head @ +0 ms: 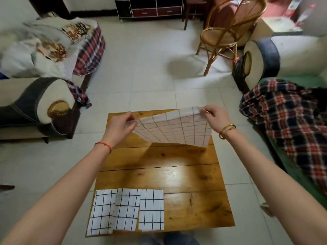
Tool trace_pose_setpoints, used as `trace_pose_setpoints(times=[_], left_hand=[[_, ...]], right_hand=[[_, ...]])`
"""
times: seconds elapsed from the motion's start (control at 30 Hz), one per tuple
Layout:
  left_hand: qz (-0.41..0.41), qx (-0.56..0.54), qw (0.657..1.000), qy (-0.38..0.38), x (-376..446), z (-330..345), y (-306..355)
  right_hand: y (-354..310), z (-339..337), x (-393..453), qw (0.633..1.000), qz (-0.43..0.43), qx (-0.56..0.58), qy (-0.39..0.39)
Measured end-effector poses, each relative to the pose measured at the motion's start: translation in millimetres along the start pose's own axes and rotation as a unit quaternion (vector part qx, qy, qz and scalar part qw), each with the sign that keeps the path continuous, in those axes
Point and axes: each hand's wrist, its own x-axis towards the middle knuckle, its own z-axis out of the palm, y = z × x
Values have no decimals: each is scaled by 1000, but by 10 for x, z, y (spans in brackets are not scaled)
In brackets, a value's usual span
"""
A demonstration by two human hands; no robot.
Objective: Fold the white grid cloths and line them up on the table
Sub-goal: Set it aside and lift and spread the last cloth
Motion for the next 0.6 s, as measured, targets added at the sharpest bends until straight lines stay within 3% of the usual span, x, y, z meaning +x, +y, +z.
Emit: trace_pose_setpoints(times=[0.37,0.6], left_hand=[[73,12,995,63,-61,-707,502],[98,-5,993,64,-167,-1062,721]], right_hand=[[-202,-589,-91,986,-41,-153,-43],[-367,-884,-188,980,-97,-153,-87]])
